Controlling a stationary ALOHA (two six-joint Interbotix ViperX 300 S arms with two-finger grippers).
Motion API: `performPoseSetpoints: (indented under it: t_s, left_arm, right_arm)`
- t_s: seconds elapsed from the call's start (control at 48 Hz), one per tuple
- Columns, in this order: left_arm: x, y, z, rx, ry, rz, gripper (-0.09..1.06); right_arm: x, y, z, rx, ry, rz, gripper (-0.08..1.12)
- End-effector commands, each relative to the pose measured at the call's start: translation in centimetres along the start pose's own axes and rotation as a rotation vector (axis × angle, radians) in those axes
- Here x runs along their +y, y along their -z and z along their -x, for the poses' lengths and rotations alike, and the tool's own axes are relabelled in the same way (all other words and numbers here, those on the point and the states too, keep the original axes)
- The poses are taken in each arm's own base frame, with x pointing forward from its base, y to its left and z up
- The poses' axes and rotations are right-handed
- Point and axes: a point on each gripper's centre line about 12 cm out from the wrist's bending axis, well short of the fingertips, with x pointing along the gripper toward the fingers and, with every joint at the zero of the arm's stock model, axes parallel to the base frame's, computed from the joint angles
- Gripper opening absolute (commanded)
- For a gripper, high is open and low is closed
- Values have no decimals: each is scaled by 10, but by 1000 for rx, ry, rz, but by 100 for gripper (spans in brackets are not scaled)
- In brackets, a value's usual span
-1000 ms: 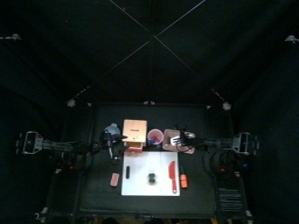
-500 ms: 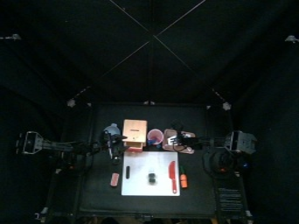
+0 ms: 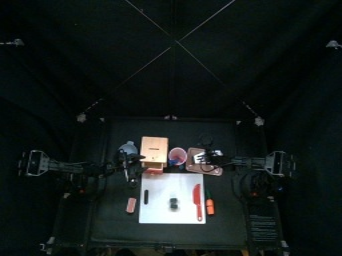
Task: Place sushi on board then cut the sushi with the knife then place the pieces on the plate
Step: Place the 4 sushi pieces on the plate
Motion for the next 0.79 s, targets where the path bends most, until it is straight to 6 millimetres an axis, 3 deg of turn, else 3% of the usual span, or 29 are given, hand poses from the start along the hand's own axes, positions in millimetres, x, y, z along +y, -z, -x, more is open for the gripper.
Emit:
performPoseSetpoints:
  t_s: [0.021,0.188,0.354,0.562,0.792]
  left_arm:
    - [-2,-10,-4,-35,1,4,96]
    - [-3,-14,-7,-47,4,8,96]
    - [-2,-14,-7,-42,-5,19,96]
    - [0,-13,-7,-35,-30,59,96]
    - [4,-10,-6,-20,-59,91,96]
  right_arm:
    - [41,12,28,-12,-184,104,81]
    - [103,46,37,10,-389,347,82]
    - [147,77,23,45,-412,568,85]
    - [164,94,8,107,-377,710,96]
    - [164,96,5,145,-365,776,97]
